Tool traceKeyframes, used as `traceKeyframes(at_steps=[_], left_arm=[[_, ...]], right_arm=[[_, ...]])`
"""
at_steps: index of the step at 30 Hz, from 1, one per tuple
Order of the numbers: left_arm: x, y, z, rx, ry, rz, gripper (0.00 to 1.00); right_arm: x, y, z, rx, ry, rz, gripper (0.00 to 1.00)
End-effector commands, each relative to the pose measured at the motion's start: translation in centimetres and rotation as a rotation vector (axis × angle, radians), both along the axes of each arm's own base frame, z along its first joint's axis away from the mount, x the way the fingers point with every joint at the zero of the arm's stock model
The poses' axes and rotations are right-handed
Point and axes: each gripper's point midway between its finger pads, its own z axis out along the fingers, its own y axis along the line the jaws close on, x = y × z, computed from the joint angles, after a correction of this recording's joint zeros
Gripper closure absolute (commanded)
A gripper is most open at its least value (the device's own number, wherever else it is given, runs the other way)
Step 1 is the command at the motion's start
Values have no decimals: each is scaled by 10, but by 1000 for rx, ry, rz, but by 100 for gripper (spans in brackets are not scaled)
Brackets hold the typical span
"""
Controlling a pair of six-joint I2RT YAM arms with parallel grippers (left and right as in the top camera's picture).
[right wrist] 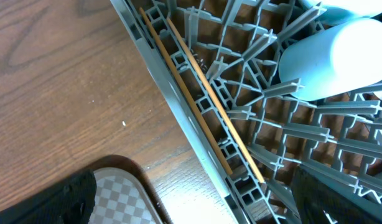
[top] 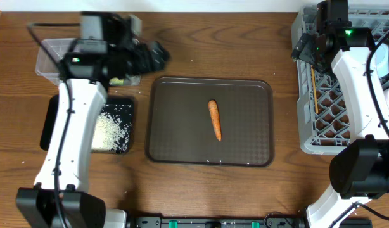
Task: Sort waste into correct bins and load items into the dishwasher rack
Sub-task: 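Move the left gripper to the carrot on the brown tray and grasp it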
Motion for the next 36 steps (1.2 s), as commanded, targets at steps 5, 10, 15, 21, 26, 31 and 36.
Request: traceKeyframes(at_steps=[5,10,15,21,26,31,36], left_arm=[[-56,-95,-66,0,248,-241,5],[-57,-103,-124,271,352,13,5],[-58,-121,-159,422,324,138,5],[-58,-142,-191,447,328,196,5],[-54,-141,-216,476,343,206,5],[-54,-140,-231,498,362,208,15],[-55,-140,-233,499,362,207,35]], right_arm=[[0,-4,-2,-4,4,-23,1],[0,-4,-2,-4,4,-23,1],[0,-4,-2,-4,4,-23,1],[0,-4,-2,-4,4,-23,1],[0,-4,-2,-4,4,-23,1],[0,-4,-2,-4,4,-23,1],[0,-4,-2,-4,4,-23,1]])
